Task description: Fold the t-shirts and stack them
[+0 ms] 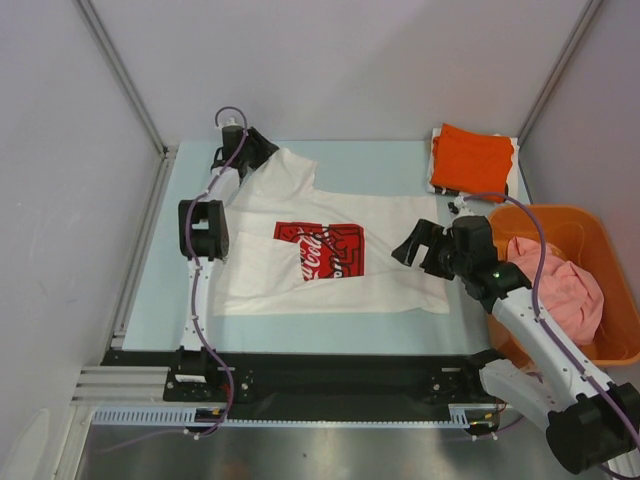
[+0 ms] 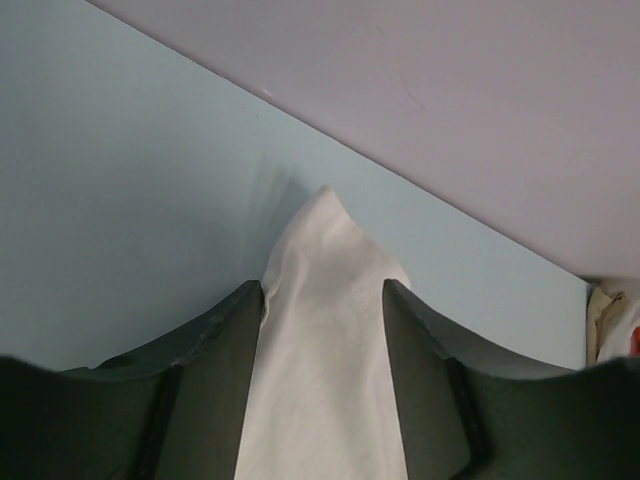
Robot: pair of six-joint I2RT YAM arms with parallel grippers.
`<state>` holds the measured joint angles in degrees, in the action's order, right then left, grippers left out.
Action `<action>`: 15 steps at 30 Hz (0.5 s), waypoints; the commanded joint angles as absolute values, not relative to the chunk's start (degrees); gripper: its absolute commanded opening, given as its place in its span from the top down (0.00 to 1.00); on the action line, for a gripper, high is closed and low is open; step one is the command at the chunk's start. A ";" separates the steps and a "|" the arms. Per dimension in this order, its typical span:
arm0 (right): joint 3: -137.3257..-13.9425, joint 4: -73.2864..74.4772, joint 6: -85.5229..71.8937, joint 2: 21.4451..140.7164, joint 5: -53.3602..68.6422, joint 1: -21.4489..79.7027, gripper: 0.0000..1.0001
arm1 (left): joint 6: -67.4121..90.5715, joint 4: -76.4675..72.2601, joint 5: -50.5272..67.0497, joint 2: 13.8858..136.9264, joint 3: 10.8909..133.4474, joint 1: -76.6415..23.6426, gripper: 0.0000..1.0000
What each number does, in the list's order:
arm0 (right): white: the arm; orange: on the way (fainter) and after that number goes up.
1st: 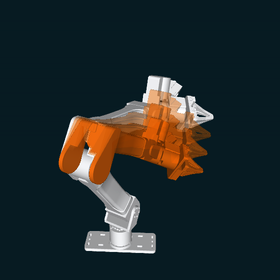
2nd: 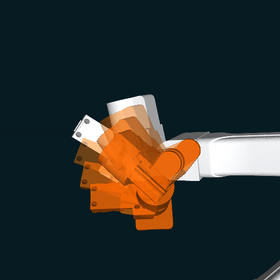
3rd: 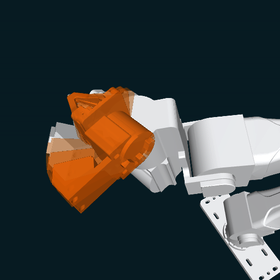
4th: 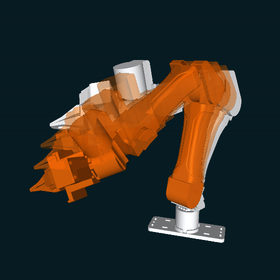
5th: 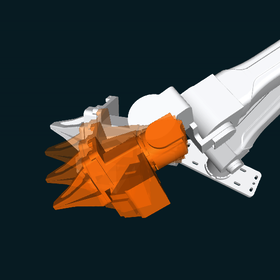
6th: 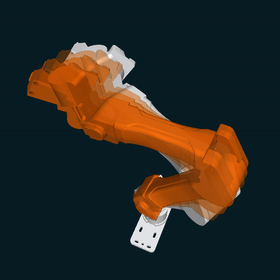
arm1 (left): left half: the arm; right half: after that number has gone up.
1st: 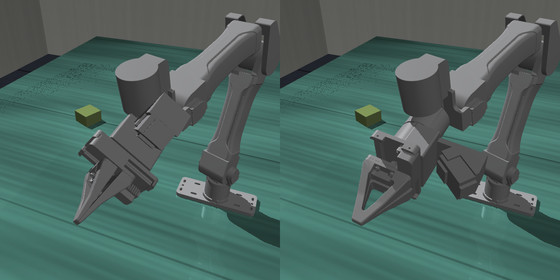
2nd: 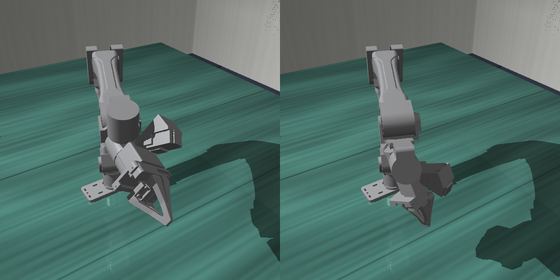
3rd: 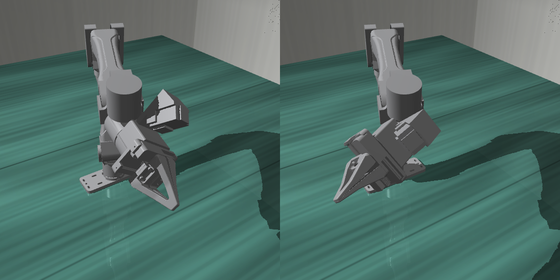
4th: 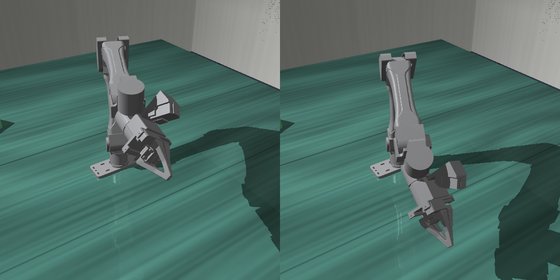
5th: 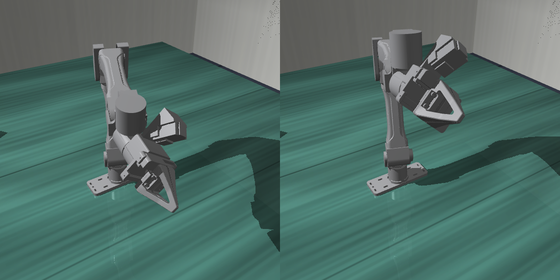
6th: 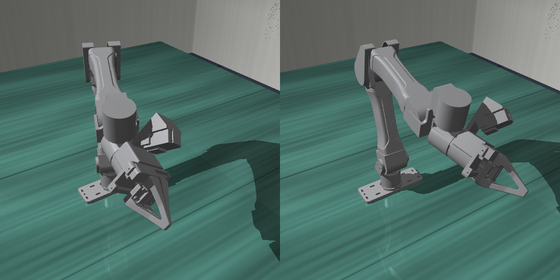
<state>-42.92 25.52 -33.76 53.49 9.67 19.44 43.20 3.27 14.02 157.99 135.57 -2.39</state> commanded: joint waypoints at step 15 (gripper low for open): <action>-42.35 21.63 -31.73 57.37 7.74 17.32 0.00 | 47.64 4.49 14.41 159.87 138.60 -2.02 1.00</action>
<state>-41.21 25.32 -32.71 53.56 8.84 18.72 47.46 4.78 13.82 159.13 135.87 -2.22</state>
